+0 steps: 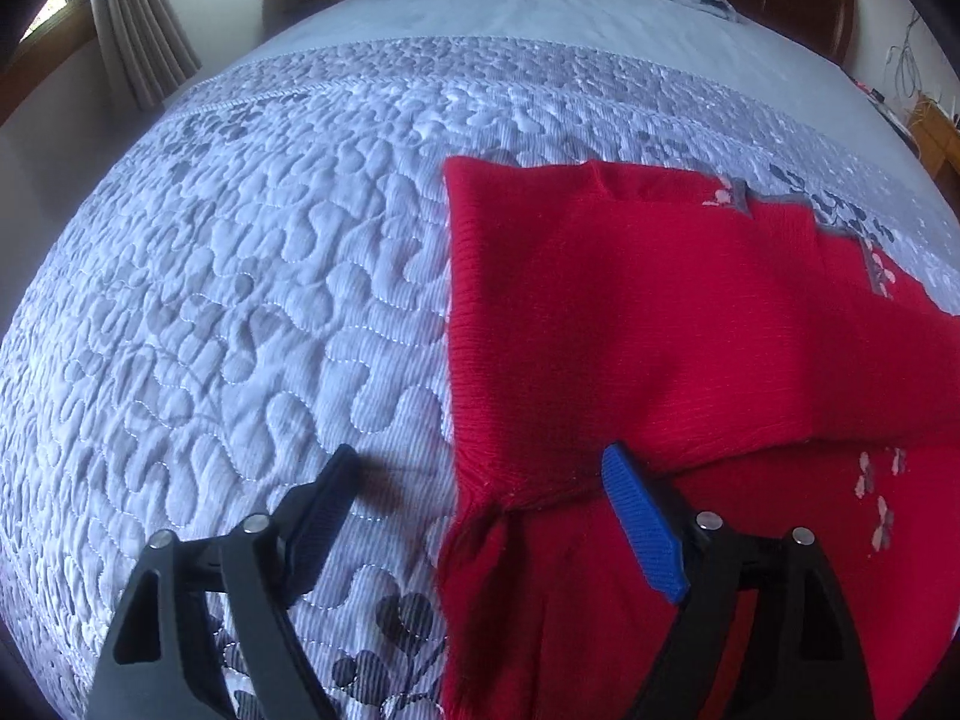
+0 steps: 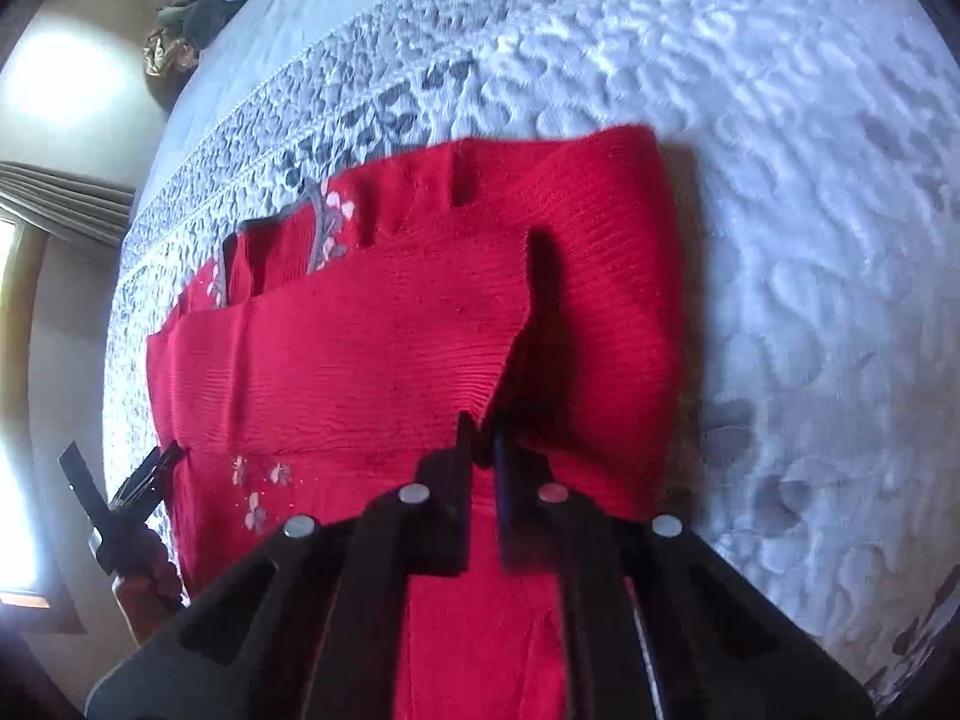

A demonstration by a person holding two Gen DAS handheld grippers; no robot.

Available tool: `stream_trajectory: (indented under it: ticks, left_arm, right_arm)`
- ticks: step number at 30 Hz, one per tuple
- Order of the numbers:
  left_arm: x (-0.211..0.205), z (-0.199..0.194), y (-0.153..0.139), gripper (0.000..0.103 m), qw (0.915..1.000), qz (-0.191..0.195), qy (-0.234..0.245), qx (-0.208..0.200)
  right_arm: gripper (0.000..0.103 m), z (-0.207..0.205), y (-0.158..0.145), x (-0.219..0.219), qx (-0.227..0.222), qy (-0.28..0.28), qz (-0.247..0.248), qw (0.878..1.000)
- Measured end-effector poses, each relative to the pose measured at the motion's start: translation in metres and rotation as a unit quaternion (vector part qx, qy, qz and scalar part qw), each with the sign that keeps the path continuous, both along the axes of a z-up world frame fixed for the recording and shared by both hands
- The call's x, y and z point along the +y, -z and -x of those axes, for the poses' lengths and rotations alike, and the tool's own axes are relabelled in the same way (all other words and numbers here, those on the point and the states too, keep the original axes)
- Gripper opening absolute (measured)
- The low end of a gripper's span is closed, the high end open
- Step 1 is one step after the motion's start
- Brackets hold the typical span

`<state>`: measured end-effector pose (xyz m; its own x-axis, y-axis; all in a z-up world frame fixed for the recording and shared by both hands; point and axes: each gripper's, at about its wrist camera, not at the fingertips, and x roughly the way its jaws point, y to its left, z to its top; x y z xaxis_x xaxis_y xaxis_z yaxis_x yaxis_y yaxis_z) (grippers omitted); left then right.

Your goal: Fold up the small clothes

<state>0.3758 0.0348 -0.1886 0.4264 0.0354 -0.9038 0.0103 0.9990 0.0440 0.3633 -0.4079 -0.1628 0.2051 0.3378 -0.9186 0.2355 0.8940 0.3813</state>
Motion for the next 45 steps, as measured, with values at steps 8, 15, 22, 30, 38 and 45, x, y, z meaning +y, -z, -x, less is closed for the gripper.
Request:
stream_trajectory:
  ticks: [8,15,22,30,38,45]
  left_arm:
    - [0.002,-0.001,0.001,0.092,0.9999,-0.008,0.0,0.007]
    - [0.004,0.004,-0.043,0.09,0.9991,0.015,-0.002,-0.041]
    - [-0.005,0.001,-0.026,0.091,0.9993,-0.019,-0.005,-0.032]
    - [0.013,-0.002,-0.002,0.092,0.9996,0.004,-0.026,0.007]
    - [0.0,0.004,-0.036,0.091,0.9994,0.012,-0.012,-0.031]
    - [-0.006,0.0,-0.007,0.092,0.9999,-0.006,-0.014,-0.006]
  right_arm:
    - [0.006,0.0,0.006,0.015,0.028,-0.022,0.094,0.995]
    - [0.016,0.013,-0.031,0.023,-0.026,-0.002,0.086,0.996]
    - [0.016,-0.018,-0.025,0.105,-0.049,-0.075,0.038,0.995]
    - [0.012,-0.032,0.015,0.121,-0.002,-0.081,0.063,0.995]
    - [0.019,-0.026,-0.009,0.166,-0.052,-0.12,0.022,0.991]
    - [0.019,-0.036,0.015,0.2,-0.037,-0.135,0.016,0.99]
